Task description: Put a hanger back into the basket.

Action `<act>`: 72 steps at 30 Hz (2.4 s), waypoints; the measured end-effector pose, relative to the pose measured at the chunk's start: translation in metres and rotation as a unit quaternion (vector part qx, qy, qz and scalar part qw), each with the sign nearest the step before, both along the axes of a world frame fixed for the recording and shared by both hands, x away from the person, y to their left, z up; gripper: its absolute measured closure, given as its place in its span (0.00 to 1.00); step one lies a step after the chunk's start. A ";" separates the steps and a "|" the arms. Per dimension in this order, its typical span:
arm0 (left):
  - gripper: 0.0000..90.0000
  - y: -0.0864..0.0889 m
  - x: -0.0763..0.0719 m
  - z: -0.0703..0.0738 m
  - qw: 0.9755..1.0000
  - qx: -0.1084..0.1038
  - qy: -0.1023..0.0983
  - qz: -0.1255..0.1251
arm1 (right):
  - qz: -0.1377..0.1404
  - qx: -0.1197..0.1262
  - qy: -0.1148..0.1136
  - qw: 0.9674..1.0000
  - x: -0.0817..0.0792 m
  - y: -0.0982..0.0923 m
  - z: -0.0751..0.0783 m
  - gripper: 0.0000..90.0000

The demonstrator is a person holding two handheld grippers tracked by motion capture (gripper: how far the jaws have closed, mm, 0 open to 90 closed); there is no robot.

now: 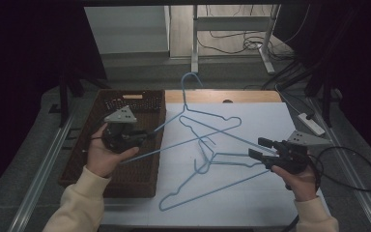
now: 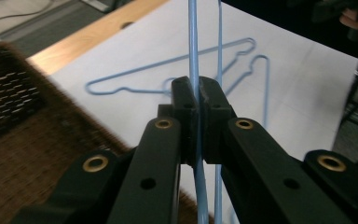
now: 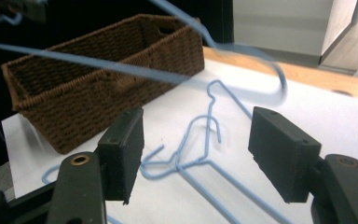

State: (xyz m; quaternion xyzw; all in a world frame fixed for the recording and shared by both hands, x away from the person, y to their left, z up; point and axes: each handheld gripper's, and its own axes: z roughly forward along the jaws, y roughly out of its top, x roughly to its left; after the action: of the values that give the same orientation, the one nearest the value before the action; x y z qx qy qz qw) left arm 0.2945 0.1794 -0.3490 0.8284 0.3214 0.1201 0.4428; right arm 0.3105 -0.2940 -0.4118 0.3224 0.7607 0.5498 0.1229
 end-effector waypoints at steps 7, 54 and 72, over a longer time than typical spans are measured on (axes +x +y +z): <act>0.96 0.038 -0.002 -0.001 0.998 -0.020 -0.005 0.054 | -0.014 -0.017 0.014 1.000 0.002 0.000 -0.017 0.38; 0.96 0.163 -0.013 -0.053 0.971 -0.051 0.007 0.235 | -0.025 -0.056 0.080 0.995 0.004 -0.010 -0.058 0.34; 0.96 0.147 0.007 -0.071 0.973 -0.017 0.039 0.225 | -0.020 -0.064 0.087 0.994 0.005 -0.007 -0.061 0.34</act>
State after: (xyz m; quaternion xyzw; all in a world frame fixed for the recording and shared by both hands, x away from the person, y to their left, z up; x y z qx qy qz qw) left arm 0.3019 0.3267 -0.4196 0.7311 0.5185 0.1785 0.4059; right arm 0.3151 -0.3013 -0.4730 0.3757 0.7957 0.4670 0.0876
